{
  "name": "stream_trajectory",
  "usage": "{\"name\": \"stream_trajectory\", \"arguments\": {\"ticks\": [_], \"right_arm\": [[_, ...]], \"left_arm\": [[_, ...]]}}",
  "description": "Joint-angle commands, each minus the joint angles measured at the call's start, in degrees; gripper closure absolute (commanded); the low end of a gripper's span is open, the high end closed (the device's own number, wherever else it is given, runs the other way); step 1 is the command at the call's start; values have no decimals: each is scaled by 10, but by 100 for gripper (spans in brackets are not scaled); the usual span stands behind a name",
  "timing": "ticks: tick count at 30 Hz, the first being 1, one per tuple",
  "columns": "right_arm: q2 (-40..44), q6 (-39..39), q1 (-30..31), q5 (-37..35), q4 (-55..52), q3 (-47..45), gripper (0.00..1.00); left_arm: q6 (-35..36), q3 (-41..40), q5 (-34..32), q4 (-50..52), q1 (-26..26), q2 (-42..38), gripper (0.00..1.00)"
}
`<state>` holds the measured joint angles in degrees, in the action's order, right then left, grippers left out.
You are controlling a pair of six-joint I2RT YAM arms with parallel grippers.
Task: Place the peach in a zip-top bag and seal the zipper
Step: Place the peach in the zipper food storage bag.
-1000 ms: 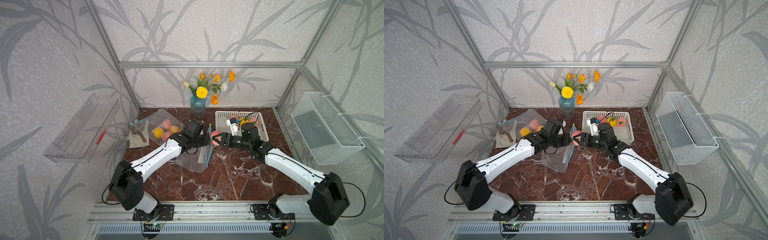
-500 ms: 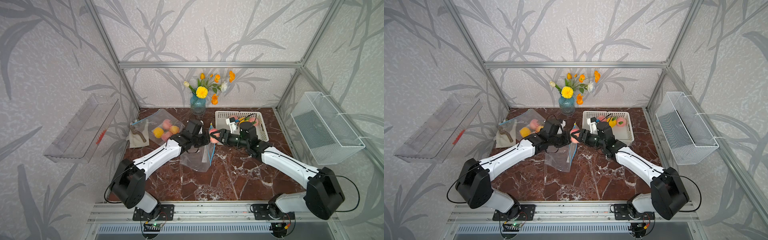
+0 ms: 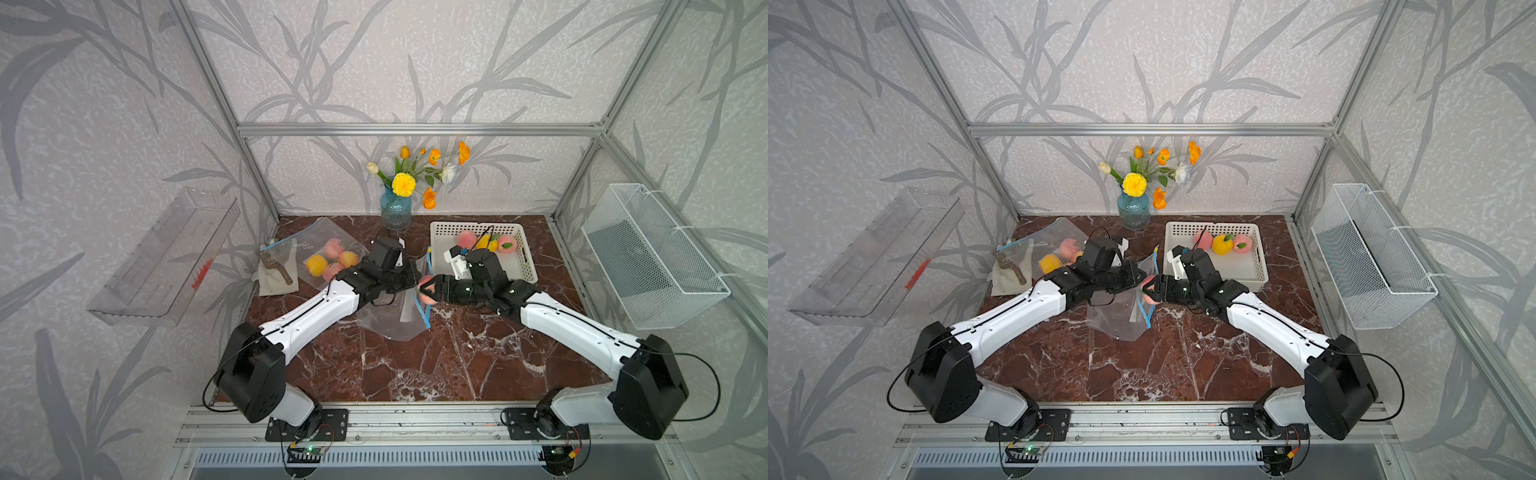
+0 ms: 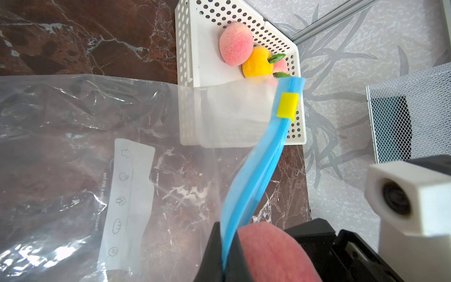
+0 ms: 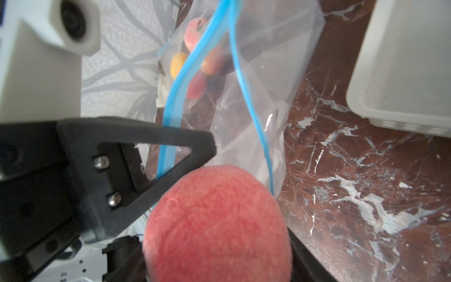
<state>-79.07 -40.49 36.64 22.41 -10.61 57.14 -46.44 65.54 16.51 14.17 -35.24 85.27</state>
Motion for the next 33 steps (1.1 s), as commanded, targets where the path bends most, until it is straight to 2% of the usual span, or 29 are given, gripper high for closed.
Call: {"name": "stream_trajectory", "arguments": {"ticks": [1, 11, 14, 18, 22, 24, 29, 33], "right_arm": [[2, 87, 17, 4, -52, 38, 42], [-14, 84, 30, -58, -96, 67, 42], [-27, 83, 39, -93, -126, 89, 41], [-28, 85, 55, -184, -161, 108, 40], [-37, 81, 58, -219, -189, 128, 40], [-39, 84, 57, -199, -181, 134, 40], [-37, 101, 57, -57, -94, 119, 38], [-36, 106, 57, -27, -72, 112, 36]], "left_arm": [[31, 25, -1, 22, 0, -23, 100], [46, 30, -3, 48, 0, -52, 100], [48, 31, -2, 52, 1, -65, 100], [51, 28, -8, 55, 1, -80, 100], [49, 22, -21, 59, 1, -90, 100], [49, 21, -24, 60, 1, -93, 100], [49, 22, -25, 62, 1, -92, 100], [48, 23, -26, 61, 1, -92, 100]]}}
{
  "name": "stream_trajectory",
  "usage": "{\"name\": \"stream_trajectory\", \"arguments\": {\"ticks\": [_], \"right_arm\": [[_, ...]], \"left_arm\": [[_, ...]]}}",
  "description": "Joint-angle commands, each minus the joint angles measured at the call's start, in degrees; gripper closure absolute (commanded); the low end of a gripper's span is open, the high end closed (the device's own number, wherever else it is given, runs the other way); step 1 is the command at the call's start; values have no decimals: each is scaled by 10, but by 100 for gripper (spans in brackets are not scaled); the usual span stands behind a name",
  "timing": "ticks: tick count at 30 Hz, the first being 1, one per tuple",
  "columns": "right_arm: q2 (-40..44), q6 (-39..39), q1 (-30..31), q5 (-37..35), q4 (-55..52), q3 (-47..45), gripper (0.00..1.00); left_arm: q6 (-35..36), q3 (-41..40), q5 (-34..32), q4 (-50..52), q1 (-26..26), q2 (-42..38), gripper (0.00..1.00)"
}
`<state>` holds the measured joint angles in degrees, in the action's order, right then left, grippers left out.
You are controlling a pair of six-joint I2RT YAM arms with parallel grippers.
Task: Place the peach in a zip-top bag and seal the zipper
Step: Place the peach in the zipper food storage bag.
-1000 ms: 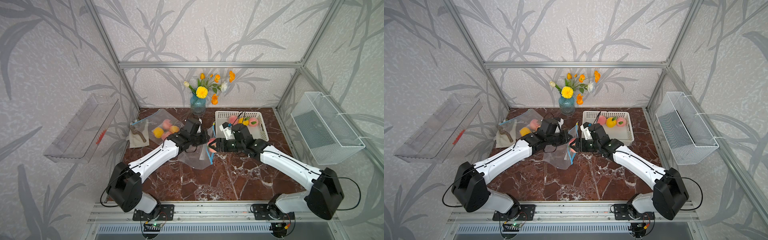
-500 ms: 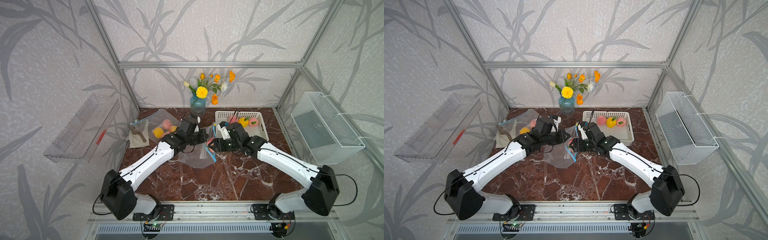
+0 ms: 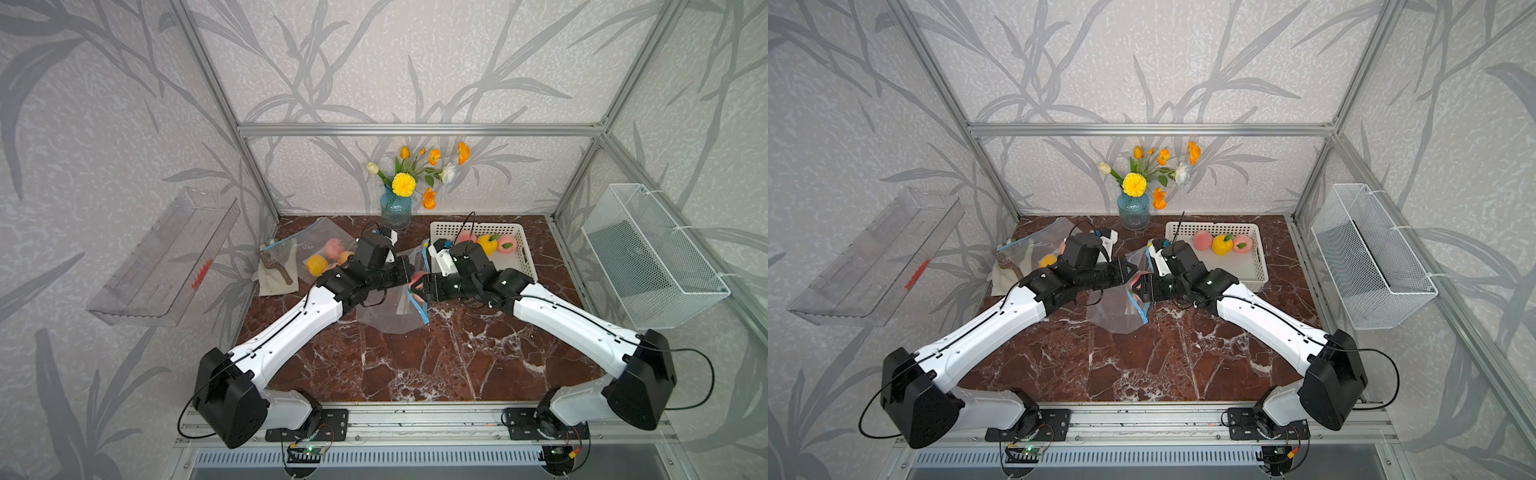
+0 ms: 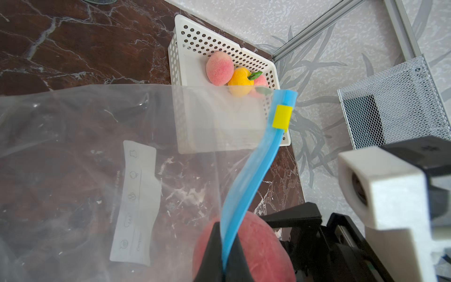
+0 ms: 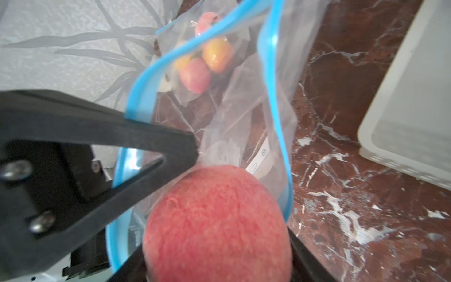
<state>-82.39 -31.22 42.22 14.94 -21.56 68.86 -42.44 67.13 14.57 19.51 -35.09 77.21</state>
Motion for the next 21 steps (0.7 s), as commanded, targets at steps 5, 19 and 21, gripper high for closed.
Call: {"name": "stream_trajectory", "arguments": {"ticks": [5, 19, 21], "right_arm": [[-11, 16, 1, 36, 39, -13, 35], [-35, -35, 2, -137, -51, 21, 33], [-40, -29, 2, -113, -42, 28, 33]], "left_arm": [[5, 8, -4, 6, 0, -11, 100], [2, 6, -13, 10, 0, -21, 100], [-3, 5, -9, 8, 0, -20, 100]]}}
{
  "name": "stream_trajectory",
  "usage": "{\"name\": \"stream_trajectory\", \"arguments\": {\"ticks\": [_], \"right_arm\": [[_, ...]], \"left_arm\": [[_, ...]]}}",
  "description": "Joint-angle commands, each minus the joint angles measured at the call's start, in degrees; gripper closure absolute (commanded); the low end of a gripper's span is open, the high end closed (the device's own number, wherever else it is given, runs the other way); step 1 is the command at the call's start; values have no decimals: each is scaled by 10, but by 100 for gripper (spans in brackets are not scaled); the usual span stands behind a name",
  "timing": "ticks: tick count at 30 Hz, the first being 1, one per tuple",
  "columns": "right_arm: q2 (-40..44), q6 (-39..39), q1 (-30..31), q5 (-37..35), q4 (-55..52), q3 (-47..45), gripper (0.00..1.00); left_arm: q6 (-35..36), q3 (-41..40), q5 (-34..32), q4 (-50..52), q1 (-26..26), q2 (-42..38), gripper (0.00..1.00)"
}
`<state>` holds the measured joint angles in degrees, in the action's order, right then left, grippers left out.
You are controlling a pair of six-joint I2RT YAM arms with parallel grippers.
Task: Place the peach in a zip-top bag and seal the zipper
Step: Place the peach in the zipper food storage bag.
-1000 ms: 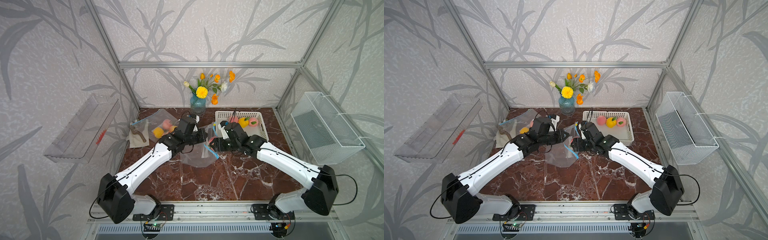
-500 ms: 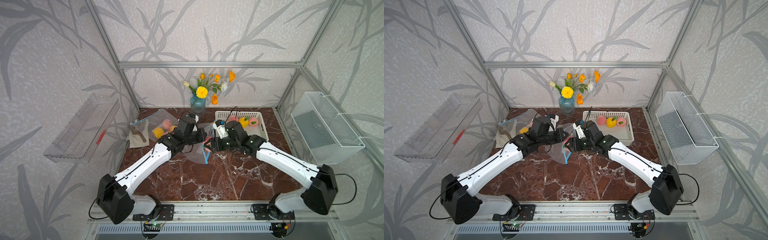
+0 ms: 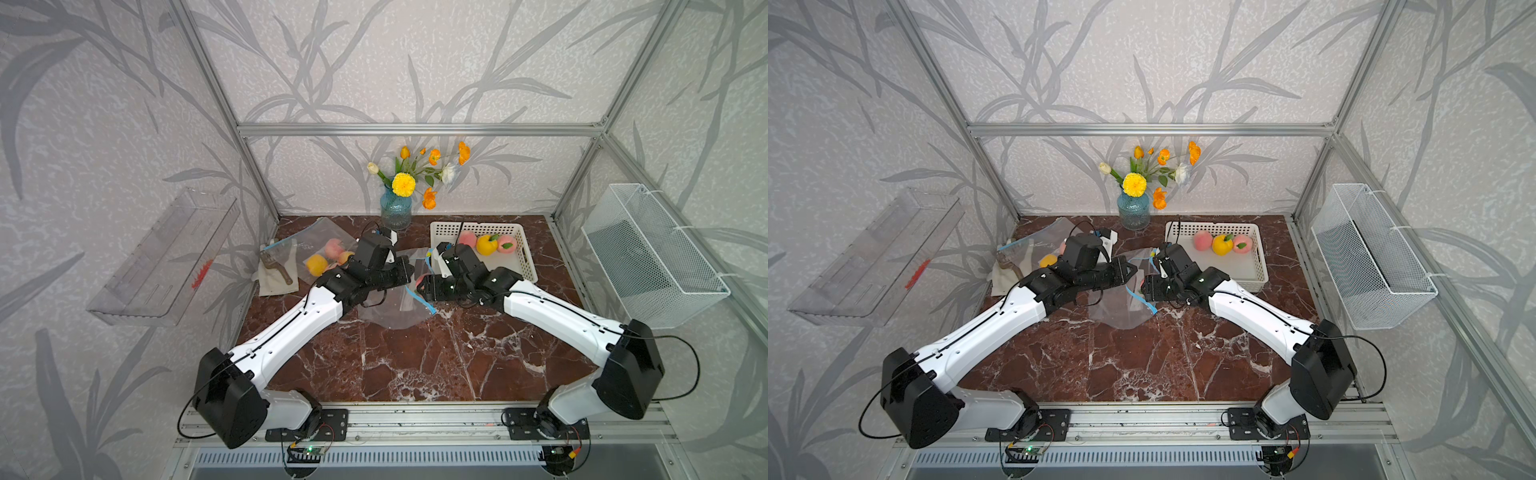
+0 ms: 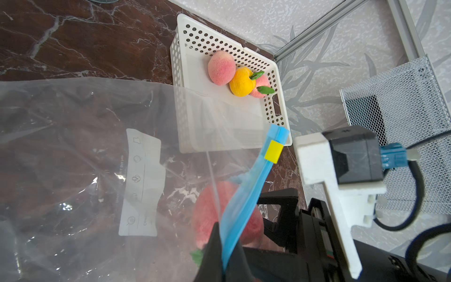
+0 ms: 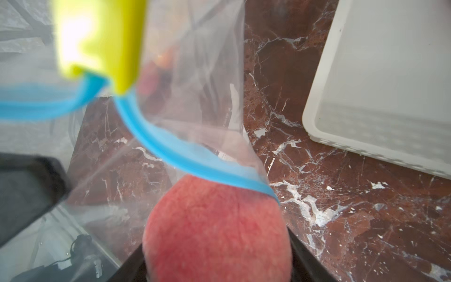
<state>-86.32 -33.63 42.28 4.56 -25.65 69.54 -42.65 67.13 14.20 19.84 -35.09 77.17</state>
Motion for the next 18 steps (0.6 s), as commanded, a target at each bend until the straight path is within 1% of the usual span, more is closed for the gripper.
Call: {"name": "stream_trajectory", "arguments": {"ticks": [1, 4, 5, 8, 9, 11, 13, 18], "right_arm": [[-5, 1, 2, 16, 7, 25, 32], [-17, 17, 2, 94, 30, 32, 30], [-18, 18, 2, 107, 36, 30, 30], [-17, 18, 2, 106, 41, 23, 27], [-17, 17, 2, 100, 39, 22, 25], [-17, 16, 2, 91, 31, 23, 18], [-17, 14, 2, 90, 26, 27, 14], [-10, 1, 1, 106, 36, 30, 12]], "left_arm": [[-2, 5, -1, 2, 0, -17, 100], [-8, 4, 6, -2, 1, -11, 100], [-10, 5, 6, -2, 1, -10, 100], [-14, 4, 6, -1, 1, -8, 100], [-16, 3, 6, -2, 0, -8, 100], [-21, 0, 3, -3, 1, -8, 100], [-23, -1, 1, -3, 0, -9, 100], [-37, -7, -11, -4, 4, -11, 100]]}}
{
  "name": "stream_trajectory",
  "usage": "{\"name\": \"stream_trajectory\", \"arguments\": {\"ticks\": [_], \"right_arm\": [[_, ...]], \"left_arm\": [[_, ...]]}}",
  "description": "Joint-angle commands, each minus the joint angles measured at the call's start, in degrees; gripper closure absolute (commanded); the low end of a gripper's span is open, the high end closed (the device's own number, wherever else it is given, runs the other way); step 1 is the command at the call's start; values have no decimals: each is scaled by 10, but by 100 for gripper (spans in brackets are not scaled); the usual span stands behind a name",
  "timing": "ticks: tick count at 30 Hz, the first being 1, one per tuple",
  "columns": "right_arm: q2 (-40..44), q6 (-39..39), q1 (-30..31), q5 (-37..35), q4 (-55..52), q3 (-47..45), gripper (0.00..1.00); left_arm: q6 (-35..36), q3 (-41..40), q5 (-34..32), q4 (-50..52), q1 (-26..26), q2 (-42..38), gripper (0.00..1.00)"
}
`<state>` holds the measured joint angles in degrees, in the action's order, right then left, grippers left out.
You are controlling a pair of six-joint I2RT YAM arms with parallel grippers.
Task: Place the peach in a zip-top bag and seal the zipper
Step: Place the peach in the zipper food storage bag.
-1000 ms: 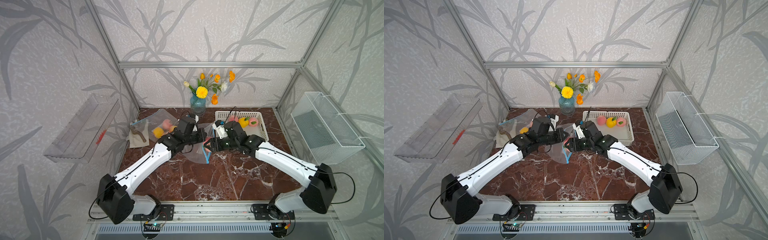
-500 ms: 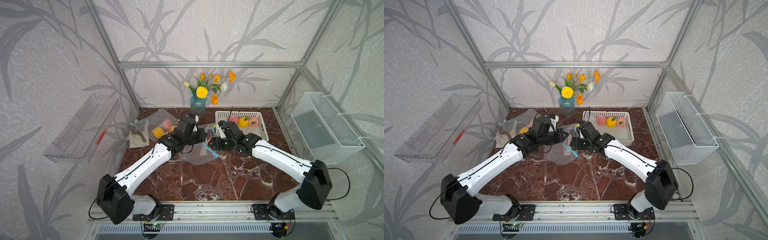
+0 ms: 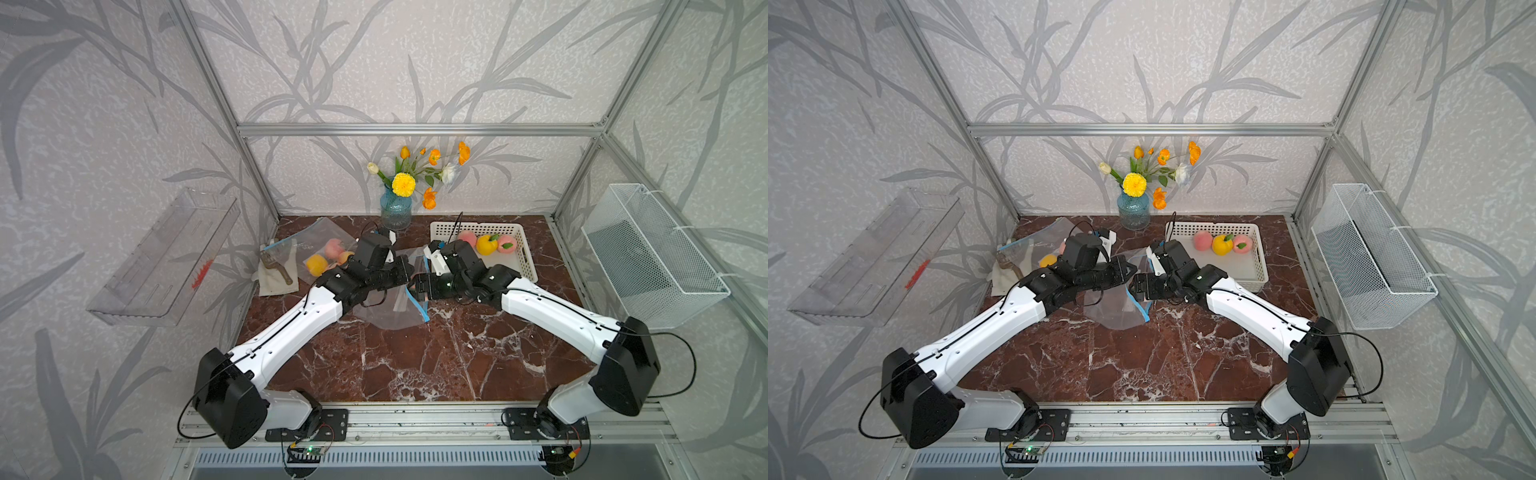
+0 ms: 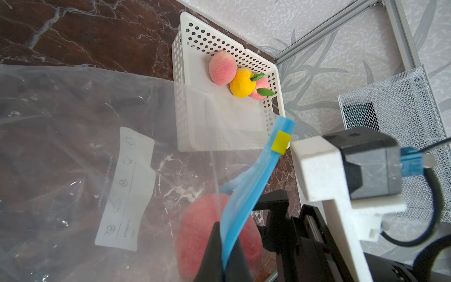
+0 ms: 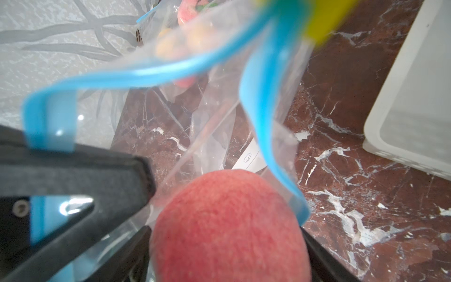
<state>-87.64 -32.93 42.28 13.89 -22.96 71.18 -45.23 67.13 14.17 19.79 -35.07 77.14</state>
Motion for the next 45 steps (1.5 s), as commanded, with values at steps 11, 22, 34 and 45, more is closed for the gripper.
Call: {"name": "stream_trajectory", "arguments": {"ticks": [11, 22, 34, 45], "right_arm": [[35, -50, -2, 60, 41, -9, 12], [-11, -105, -2, 42, 35, -3, 32], [-55, -97, 19, -48, 35, 27, 37], [-61, -170, 17, 14, 107, 24, 36]], "left_arm": [[-51, -31, -24, -6, 22, -19, 100], [-94, -36, -19, -15, 27, -7, 100], [-144, -40, -21, -48, 39, -6, 100], [-169, -77, -15, -79, 53, -43, 100]]}}
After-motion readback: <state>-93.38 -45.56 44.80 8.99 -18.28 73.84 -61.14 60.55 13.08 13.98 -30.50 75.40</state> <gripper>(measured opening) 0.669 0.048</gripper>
